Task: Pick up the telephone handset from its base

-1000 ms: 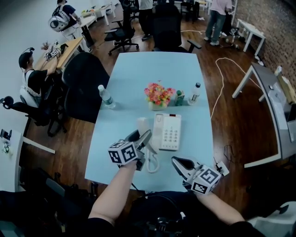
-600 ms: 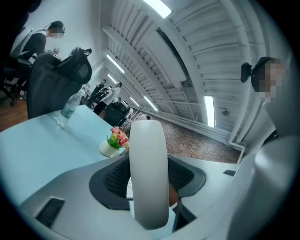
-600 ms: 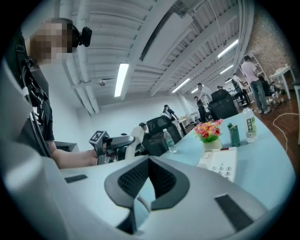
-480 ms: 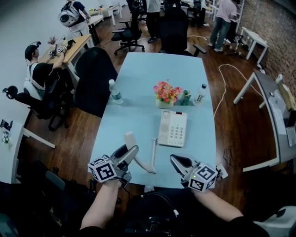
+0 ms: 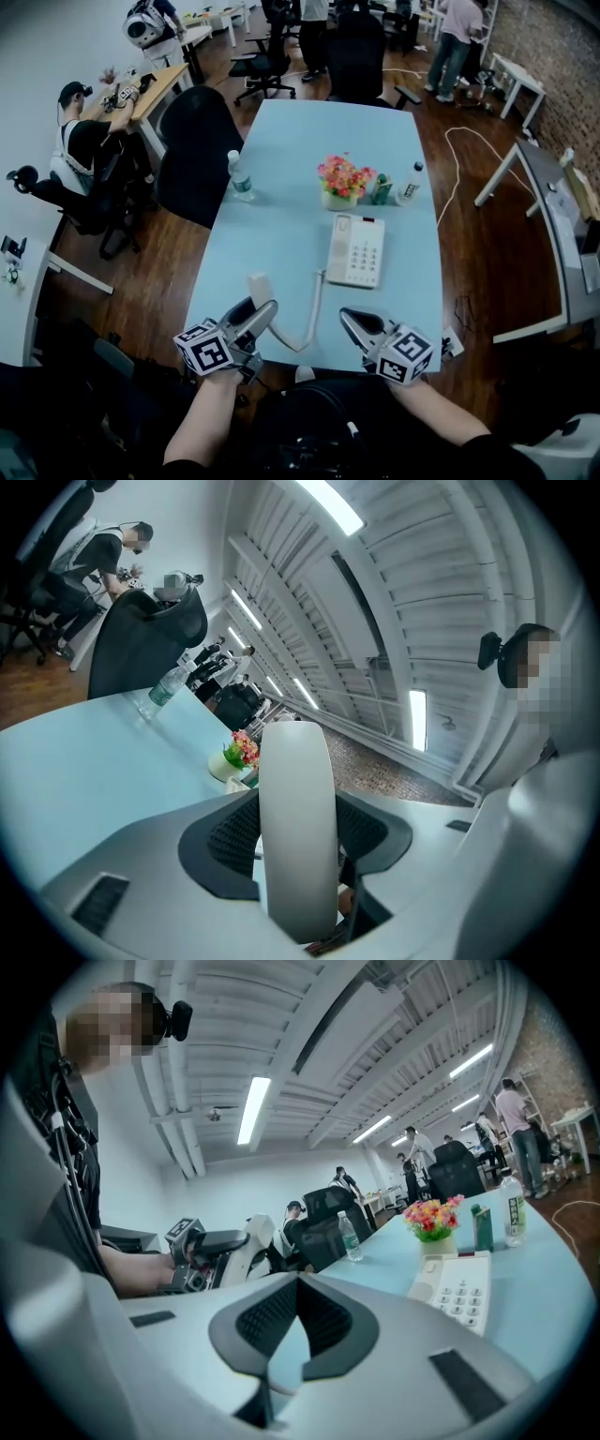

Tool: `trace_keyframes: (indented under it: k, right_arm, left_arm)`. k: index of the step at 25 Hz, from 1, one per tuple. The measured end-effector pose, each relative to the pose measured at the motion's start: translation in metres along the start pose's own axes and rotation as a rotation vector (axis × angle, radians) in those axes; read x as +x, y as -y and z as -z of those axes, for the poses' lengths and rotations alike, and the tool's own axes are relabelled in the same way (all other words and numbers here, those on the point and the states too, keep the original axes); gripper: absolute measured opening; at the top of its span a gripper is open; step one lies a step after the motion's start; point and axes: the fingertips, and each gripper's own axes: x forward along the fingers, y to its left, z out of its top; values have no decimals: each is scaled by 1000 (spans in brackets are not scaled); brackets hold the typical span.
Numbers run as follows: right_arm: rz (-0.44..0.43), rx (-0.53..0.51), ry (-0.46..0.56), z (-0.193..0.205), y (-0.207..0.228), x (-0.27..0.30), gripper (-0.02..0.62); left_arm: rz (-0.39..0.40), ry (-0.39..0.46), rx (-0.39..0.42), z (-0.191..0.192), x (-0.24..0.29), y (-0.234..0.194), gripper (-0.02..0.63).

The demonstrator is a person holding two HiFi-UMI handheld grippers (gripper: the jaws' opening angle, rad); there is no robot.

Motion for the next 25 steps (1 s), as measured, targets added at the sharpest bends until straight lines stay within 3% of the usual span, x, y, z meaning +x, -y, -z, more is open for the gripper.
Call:
trace_keyframes:
  k: [4,8,25]
  right_arm:
    - [6,1,-2,2,-3,1,15]
    - [9,-7,-11,2,-3,-3,15]
    - [-13,-35,-17,-2,-8,-2,15]
  left_arm:
    - [5,-6,29,-3,1,7,233]
    - [17,1,-8,3,2,3,233]
    - [-25,4,9,2,1,-4,233]
